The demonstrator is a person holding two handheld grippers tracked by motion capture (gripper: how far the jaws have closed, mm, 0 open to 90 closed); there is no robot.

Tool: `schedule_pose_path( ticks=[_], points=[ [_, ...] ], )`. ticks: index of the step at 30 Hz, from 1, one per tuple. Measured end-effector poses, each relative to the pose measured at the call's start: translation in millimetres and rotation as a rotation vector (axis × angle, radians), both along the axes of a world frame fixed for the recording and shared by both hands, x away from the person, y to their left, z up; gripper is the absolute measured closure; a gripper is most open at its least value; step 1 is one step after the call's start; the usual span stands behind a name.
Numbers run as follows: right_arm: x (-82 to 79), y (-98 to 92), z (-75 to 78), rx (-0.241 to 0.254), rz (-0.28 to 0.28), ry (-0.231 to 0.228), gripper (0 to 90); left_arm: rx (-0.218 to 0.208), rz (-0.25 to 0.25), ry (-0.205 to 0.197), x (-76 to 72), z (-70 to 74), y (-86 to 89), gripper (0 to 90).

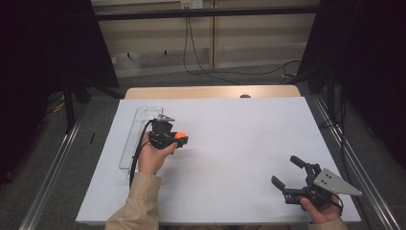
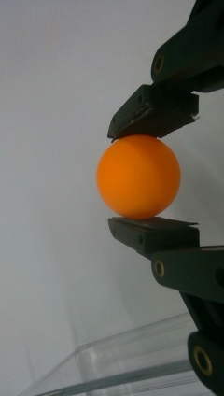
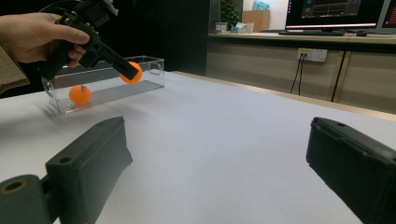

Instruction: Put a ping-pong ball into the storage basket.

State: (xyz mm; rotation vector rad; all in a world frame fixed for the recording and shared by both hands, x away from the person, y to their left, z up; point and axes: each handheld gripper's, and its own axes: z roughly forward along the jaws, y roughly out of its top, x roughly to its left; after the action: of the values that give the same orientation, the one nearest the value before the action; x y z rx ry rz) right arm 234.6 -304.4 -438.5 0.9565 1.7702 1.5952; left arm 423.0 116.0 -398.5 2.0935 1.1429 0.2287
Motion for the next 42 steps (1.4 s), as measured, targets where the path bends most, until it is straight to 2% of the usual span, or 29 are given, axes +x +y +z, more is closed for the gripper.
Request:
schedule_pose_path(
  ticks=[27,42],
  points=[
    [-0.5,0.0,0.0,-0.001,0.001,0.000,4.8,-0.011,0.019,-0.002,-0.6,4.5,14.2,50.9],
    [-0.6,-0.1,0.3,0.002,0.001,-0.001,4.8,0.001,0.021,-0.011,-2.2,9.0,20.2,50.9]
  ],
)
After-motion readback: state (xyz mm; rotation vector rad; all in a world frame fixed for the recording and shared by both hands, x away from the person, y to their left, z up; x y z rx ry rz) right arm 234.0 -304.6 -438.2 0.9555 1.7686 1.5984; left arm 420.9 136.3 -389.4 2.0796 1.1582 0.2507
